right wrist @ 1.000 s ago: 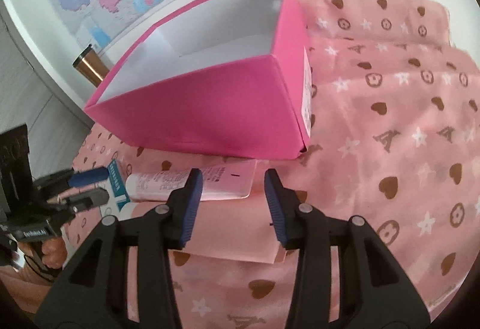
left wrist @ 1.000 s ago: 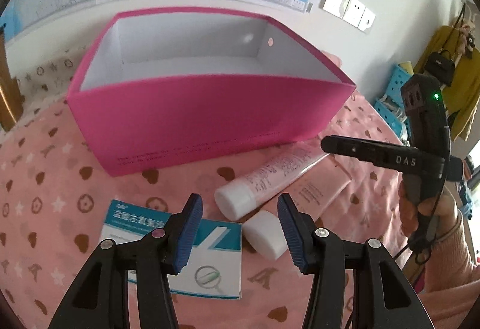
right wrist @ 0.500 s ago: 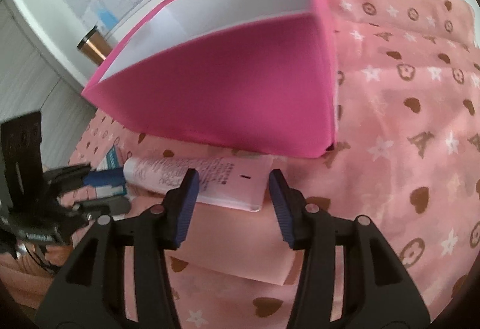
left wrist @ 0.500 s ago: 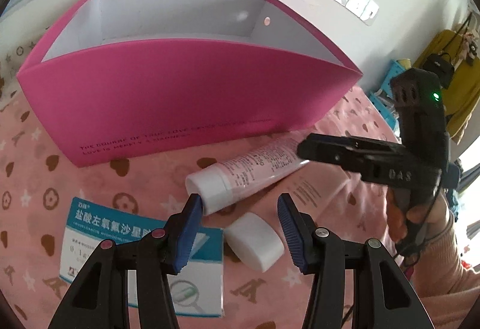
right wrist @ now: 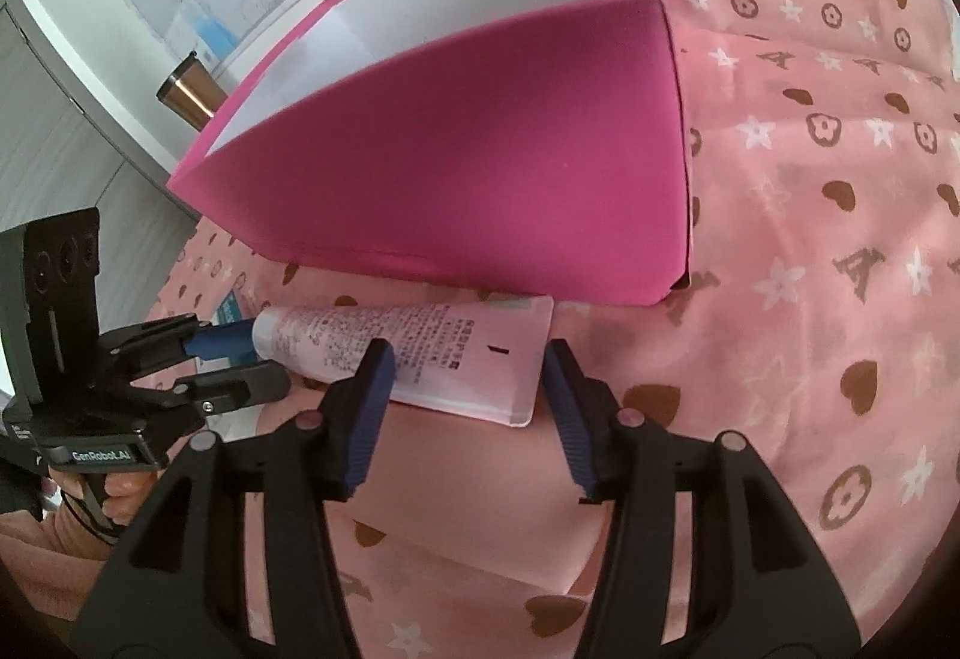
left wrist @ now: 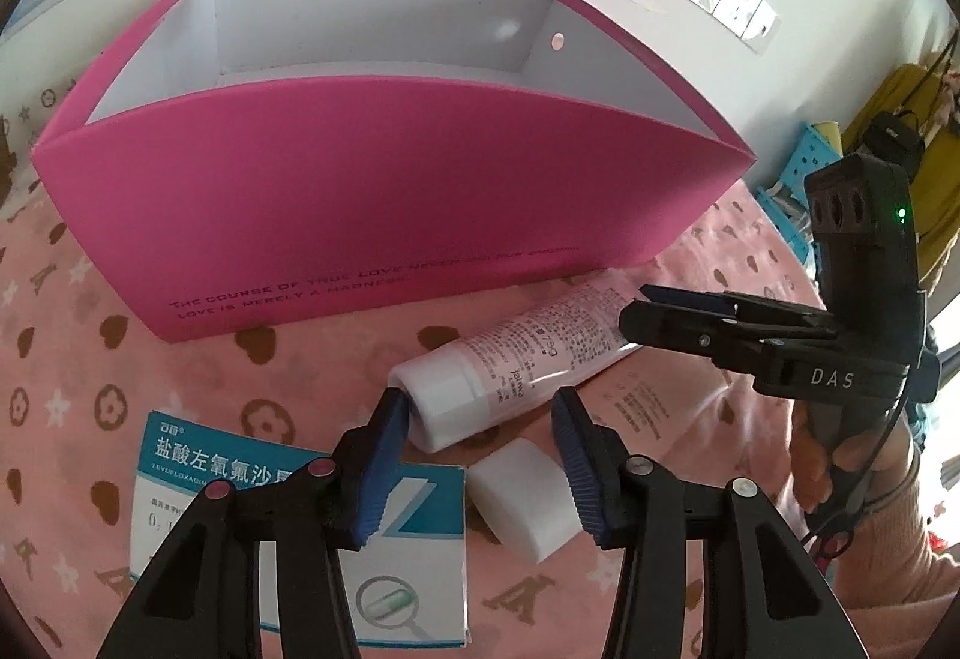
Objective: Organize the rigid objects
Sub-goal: 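Close the right gripper on the pink-white lotion tube, then lift the lotion tube with the right gripper over the pink box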
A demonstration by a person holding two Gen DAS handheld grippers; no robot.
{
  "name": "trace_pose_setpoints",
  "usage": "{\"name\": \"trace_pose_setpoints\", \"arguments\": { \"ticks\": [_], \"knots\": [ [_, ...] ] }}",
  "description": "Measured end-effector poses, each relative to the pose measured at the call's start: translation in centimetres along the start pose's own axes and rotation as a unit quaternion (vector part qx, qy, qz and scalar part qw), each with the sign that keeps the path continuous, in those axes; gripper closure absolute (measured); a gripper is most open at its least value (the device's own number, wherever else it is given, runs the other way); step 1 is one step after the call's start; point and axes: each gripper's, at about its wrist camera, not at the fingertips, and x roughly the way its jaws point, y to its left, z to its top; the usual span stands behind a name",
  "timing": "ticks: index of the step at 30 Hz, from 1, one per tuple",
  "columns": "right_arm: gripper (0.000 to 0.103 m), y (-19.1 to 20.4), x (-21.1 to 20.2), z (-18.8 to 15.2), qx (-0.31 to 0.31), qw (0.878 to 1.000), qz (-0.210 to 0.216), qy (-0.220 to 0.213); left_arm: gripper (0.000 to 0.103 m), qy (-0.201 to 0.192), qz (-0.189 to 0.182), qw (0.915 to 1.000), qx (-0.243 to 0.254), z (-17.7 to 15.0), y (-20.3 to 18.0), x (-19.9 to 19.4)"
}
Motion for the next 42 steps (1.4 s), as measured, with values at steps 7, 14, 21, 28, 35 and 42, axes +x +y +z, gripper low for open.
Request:
{"name": "trace_pose_setpoints", "arguments": {
  "ticks": [7,14,21,28,35,42],
  "knots": [
    [0.049,1.2,-1.8,-0.3,-0.012,1.000,-0.005,-0.022,0.052,-0.022,-0.001,0.9997,0.010,-0.2,-0.8,-1.7],
    [0.049,3.1,-4.8,0.1,-0.037,0.998,-0.004,-0.054,0.052,-0.056,-0.002,0.9981,0.024,0.0,-1.9,-4.8],
    [0.049,4.8,-7.8,1.9,-0.062,0.993,-0.010,-0.099,0.052,-0.100,0.002,0.9938,0.049,1.9,-3.4,-7.7],
    [0.049,5.0,-8.9,4.3,-0.077,0.989,-0.024,-0.124,0.052,-0.121,0.012,0.9906,0.063,5.0,-4.0,-7.9],
    [0.049,3.8,-7.6,6.6,-0.069,0.990,-0.040,-0.120,0.052,-0.125,0.030,0.9896,0.064,7.7,-3.5,-6.6],
    [0.049,2.8,-6.4,7.9,-0.061,0.991,-0.057,-0.105,0.052,-0.107,0.029,0.9922,0.056,9.2,-2.7,-4.5]
  ]
}}
